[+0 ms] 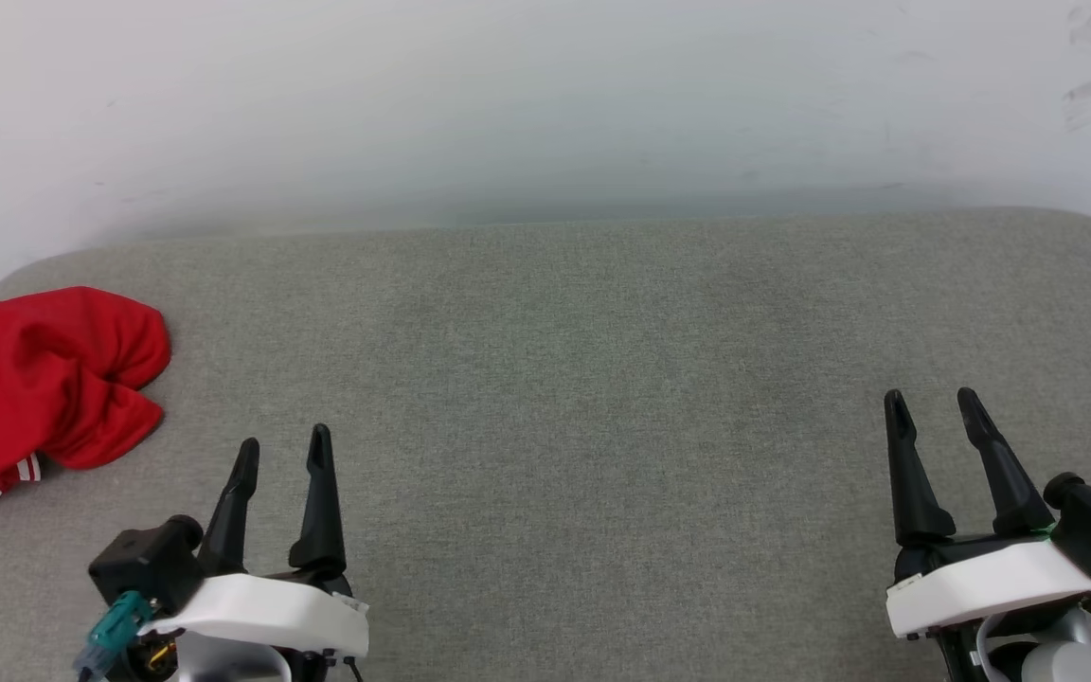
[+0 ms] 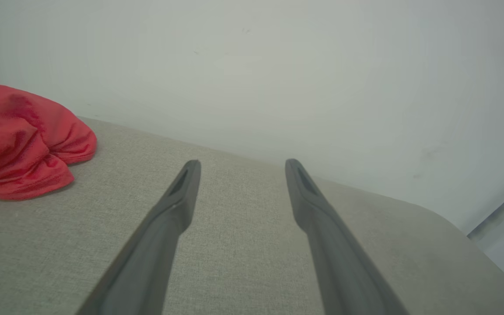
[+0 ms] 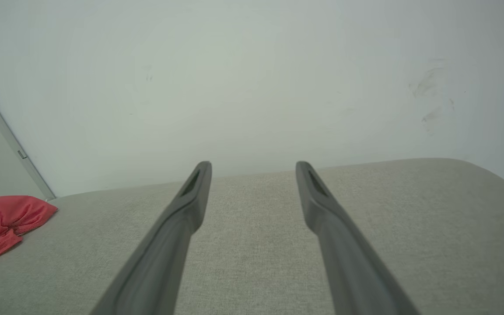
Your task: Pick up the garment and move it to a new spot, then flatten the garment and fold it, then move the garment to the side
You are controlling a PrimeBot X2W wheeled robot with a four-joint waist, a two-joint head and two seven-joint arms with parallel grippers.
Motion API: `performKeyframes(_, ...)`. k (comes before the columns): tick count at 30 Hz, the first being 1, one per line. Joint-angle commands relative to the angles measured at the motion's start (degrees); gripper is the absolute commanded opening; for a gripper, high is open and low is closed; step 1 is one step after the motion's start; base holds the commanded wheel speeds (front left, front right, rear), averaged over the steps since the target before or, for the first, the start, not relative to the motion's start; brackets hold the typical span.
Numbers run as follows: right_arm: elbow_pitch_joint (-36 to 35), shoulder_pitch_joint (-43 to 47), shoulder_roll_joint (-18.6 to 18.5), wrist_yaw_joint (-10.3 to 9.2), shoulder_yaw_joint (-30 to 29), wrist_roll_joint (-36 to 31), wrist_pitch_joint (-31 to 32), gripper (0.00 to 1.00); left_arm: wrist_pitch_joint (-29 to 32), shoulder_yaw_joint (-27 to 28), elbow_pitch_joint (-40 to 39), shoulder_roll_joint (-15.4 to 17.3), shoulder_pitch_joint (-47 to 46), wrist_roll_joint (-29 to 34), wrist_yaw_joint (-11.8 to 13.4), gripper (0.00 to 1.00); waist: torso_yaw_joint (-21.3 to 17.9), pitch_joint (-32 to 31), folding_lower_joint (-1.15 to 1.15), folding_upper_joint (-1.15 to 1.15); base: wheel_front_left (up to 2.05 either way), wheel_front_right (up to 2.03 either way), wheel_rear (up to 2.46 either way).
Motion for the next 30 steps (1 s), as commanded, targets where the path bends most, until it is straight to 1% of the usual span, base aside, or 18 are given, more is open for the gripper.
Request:
performKeyframes(1,-0.63,-0.3,0.03,0.0,0.11,-1.95,-0.61,1.0,-0.57,-1.36,-0.51,0.95,-0.19,1.8,1.08,1.0,0.0,0.03,0.0,0.0,0.0,0.0,0.0)
performKeyframes(5,-0.33,0.05,0.04,0.0,0.01,-4.47,-1.18,1.0,-1.18,-3.9,-0.42,2.21,-0.2,3.58,3.24,1.0,-0.02,0.04,0.0,0.0,0.0,0.0,0.0)
performKeyframes(10,0.65,0.49,0.04,0.0,0.06,-7.12,-1.87,1.0,-1.9,-6.58,0.16,3.46,-0.19,5.81,4.91,1.0,-0.09,0.02,0.0,0.0,0.0,0.0,0.0)
performKeyframes(14,1.11,0.59,0.05,0.0,0.27,-9.27,-2.44,1.0,-2.47,-8.22,1.09,4.24,-0.13,7.4,5.13,1.0,-0.16,0.03,0.0,0.0,0.0,0.0,0.0)
performKeyframes(21,1.39,0.46,0.06,0.0,0.67,-12.87,-3.34,1.0,-3.43,-10.62,1.79,5.38,-0.55,11.3,6.9,1.0,-0.24,0.26,0.0,0.0,0.0,0.0,0.0)
performKeyframes(24,1.38,0.49,0.06,0.0,0.85,-14.25,-3.74,1.0,-3.76,-11.5,1.3,5.27,-0.48,11.71,6.44,1.0,-0.26,0.29,0.0,0.0,0.0,0.0,0.0)
performKeyframes(30,0.96,0.84,0.07,-0.01,1.58,-15.65,-4.46,1.0,-4.47,-9.49,0.81,3.59,0.75,11.83,4.45,1.0,-0.29,0.27,0.0,0.0,0.0,0.0,0.0)
